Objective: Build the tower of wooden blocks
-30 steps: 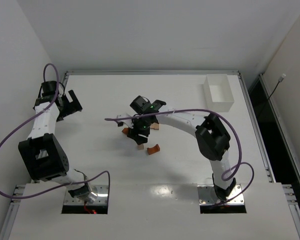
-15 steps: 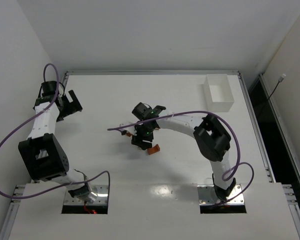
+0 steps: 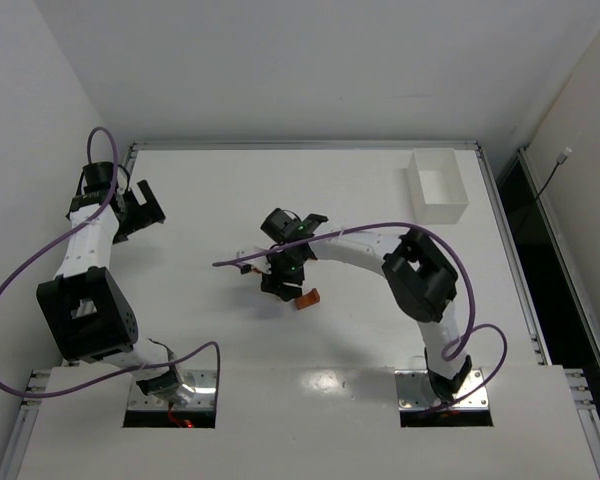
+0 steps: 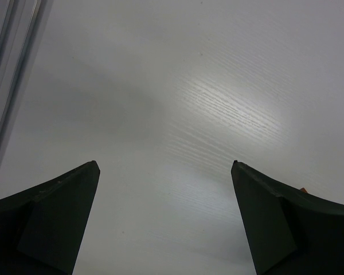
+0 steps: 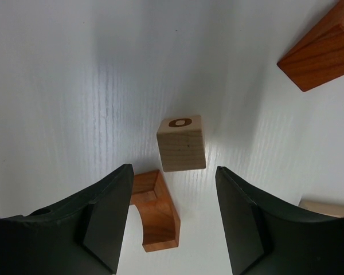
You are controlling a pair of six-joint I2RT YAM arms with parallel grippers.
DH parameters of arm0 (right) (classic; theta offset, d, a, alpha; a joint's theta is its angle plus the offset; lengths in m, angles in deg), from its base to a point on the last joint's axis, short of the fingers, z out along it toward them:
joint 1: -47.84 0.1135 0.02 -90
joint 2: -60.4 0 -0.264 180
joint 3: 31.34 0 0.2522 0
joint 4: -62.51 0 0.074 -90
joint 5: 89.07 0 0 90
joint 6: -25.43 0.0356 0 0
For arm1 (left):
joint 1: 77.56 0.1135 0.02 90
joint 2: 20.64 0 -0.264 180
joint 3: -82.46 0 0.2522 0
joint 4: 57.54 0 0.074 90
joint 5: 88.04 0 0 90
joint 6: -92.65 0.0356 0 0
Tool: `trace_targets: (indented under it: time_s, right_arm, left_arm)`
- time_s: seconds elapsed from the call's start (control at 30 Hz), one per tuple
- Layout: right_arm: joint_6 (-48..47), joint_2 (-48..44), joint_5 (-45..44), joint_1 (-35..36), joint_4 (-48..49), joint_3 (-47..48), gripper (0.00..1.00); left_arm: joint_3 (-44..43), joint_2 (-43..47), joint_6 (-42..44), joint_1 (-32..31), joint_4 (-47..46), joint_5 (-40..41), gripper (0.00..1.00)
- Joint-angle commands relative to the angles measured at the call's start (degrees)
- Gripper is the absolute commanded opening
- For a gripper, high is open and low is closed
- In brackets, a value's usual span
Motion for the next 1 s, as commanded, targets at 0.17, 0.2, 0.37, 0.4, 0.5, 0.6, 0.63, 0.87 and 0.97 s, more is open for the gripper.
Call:
trace_targets:
  time_s: [0.17,0.2,0.37,0.4,0.5,0.6,0.63,0.87,0.97]
  right_arm:
    - [-1.61,3.33,-0.02,1.09,2.08,3.39,0.57]
    - [-1.61,3.34,-0.02,1.09,2.09,3.39,0.57]
    - [-1.61,5.18,-0.55,1.09,2.62,4.62,0.56]
    - [-1.61,5.18,-0.55,1.09,2.62,5.14,0.53]
    - [-1.61,5.71,-0.55,1.09,2.62,5.14,0.43]
    - [-1.61,5.71,-0.55,1.09,2.09,5.14,0.26]
    - [-1.61,5.71,-0.55,1.09,2.09,5.14,0.20]
    - [-0.65,0.88,0.06,1.09,-1.24,5.23,0.00]
    - [7.68,-3.93,0.77,-0.06,-1.78,6.98,0.00]
  left_arm:
    - [-0.99,0.63,0.51,0.62,-0.23,-0.63,1.00]
    - [-0.99,0.63,0.51,0.62,-0.23,-0.63,1.00]
    - [-0.99,0.63,1.04,0.62,-0.23,-0.63,1.00]
    - [-0.99,0.63,1.04,0.62,-0.23,-0.63,1.00]
    - [-0.99,0.63,1.04,0.62,-0.23,-0.63,1.00]
    - [-0.99,0.10,1.04,0.62,-0.23,-0.11,1.00]
    - [-0.99,0.10,1.04,0.62,-0.23,-0.11,1.00]
    - [-0.99,-0.42,1.04,0.62,-0.76,-0.63,1.00]
    - [-0.99,0.10,-0.36,0.62,-1.29,0.67,1.00]
